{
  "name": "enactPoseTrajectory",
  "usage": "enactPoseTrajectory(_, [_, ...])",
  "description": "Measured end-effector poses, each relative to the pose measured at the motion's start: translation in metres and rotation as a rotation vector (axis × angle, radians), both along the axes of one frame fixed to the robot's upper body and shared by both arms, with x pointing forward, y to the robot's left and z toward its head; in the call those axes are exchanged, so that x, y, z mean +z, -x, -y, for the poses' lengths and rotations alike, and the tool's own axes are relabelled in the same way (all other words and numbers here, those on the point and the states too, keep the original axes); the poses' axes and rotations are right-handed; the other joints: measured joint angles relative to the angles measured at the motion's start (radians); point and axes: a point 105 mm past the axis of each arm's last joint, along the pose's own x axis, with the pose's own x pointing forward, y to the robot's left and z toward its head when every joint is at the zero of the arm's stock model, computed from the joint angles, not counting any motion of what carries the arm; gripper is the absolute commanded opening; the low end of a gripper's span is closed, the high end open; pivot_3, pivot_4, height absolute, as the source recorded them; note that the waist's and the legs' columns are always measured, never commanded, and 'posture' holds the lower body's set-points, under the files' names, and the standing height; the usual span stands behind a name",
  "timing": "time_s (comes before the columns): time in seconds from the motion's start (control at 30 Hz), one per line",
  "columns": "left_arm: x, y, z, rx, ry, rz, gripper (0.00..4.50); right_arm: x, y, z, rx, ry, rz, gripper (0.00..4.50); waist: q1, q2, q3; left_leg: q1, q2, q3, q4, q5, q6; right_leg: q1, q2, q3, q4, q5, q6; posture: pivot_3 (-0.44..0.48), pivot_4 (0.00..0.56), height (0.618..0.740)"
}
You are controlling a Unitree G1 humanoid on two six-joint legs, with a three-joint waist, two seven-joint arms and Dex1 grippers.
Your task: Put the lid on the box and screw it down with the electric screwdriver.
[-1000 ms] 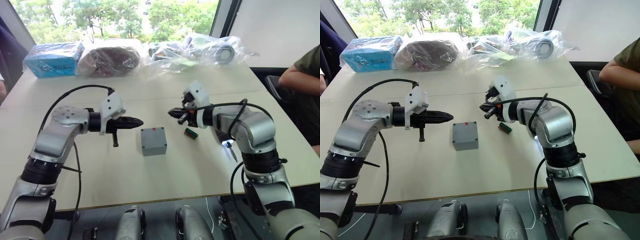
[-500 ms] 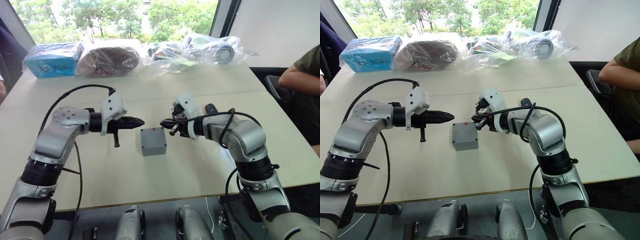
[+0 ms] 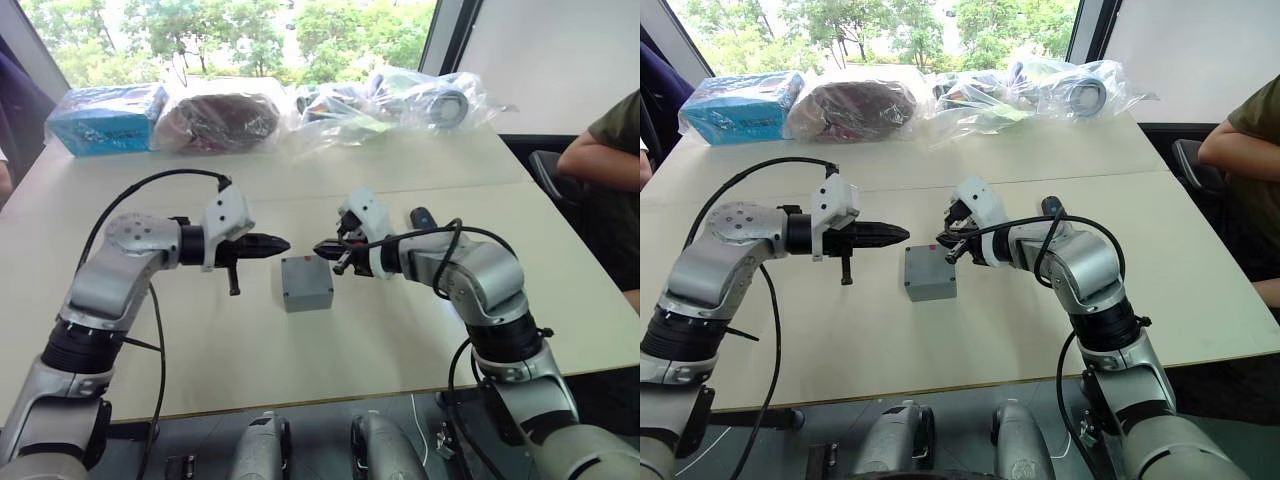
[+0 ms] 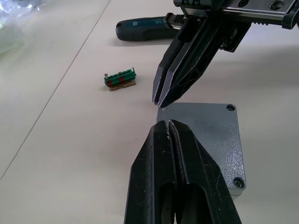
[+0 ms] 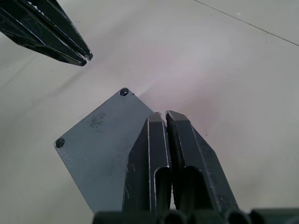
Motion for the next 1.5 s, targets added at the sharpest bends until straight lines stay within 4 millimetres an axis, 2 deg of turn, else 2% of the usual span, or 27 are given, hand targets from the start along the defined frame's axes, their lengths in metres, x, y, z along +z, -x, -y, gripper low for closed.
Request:
enactPoseTrajectory(0.4, [-0.001,0.0,-0.001,0.004,0.0,-0.007,0.0,0.0,-0.003,0.008,-0.015,0.02,0.011,0.05,0.0,0.0,0.0,0.0,0.0,0.0,0.0,0.0,0.0,0.0,0.0,0.0,0.0,0.0,0.0,0.0,0.15,0.74])
enactPoseTrajectory(1.23, [-0.002,0.0,0.0,0.004,0.0,-0.01,0.0,-0.009,-0.002,0.003,-0.002,0.016,-0.008,0.05,0.0,0.0,0.0,0.0,0.0,0.0,0.0,0.0,0.0,0.0,0.0,0.0,0.0,0.0,0.0,0.0,0.15,0.74])
enactPoseTrajectory(1.5, [-0.001,0.0,0.0,0.008,0.003,-0.008,0.0,-0.015,-0.01,0.006,-0.009,0.026,0.009,0.05,0.0,0.0,0.0,0.0,0.0,0.0,0.0,0.0,0.0,0.0,0.0,0.0,0.0,0.0,0.0,0.0,0.15,0.74])
